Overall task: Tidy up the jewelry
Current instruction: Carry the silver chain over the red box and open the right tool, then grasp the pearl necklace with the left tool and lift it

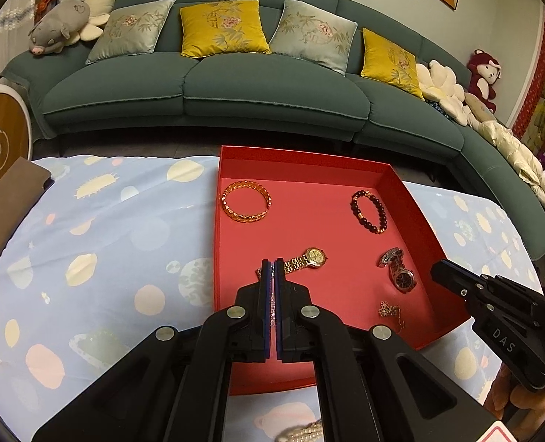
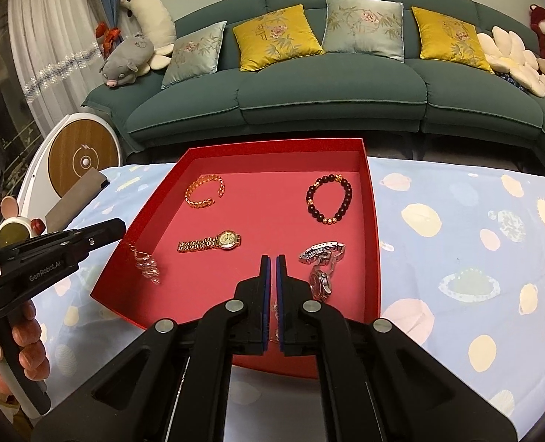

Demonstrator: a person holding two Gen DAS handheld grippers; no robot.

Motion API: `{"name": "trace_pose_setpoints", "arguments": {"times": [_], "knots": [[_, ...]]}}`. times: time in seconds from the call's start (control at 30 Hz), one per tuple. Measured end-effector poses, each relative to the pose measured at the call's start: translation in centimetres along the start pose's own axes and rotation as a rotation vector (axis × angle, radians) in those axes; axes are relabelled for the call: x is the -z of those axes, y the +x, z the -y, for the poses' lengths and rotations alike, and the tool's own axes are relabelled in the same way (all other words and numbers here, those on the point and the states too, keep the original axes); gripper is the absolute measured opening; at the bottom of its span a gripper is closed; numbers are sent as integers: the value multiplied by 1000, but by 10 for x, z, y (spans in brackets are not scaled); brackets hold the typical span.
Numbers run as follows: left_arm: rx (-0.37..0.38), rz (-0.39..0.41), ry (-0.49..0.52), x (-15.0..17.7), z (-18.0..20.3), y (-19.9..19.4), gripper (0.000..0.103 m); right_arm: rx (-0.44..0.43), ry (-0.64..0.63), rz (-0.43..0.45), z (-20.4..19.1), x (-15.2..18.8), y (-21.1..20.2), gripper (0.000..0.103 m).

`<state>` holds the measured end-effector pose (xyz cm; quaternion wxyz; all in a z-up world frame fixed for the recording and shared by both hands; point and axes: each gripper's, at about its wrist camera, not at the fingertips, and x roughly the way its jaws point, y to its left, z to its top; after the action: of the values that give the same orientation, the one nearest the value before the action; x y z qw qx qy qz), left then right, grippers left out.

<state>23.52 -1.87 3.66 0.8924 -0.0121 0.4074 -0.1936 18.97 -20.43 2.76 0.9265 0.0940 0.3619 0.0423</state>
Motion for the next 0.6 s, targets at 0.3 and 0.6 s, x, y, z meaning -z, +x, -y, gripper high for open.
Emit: {"name": "trace_pose_setpoints", "arguments": {"times": [0.3,0.6], "knots": [[-7,48,-55,-6,-13,-25,35,-9,-12,59,-5,-8,-21,4],[-20,35,-5,26,-17,-53,42,-68,-29,69,-18,8,-45,27]]}}
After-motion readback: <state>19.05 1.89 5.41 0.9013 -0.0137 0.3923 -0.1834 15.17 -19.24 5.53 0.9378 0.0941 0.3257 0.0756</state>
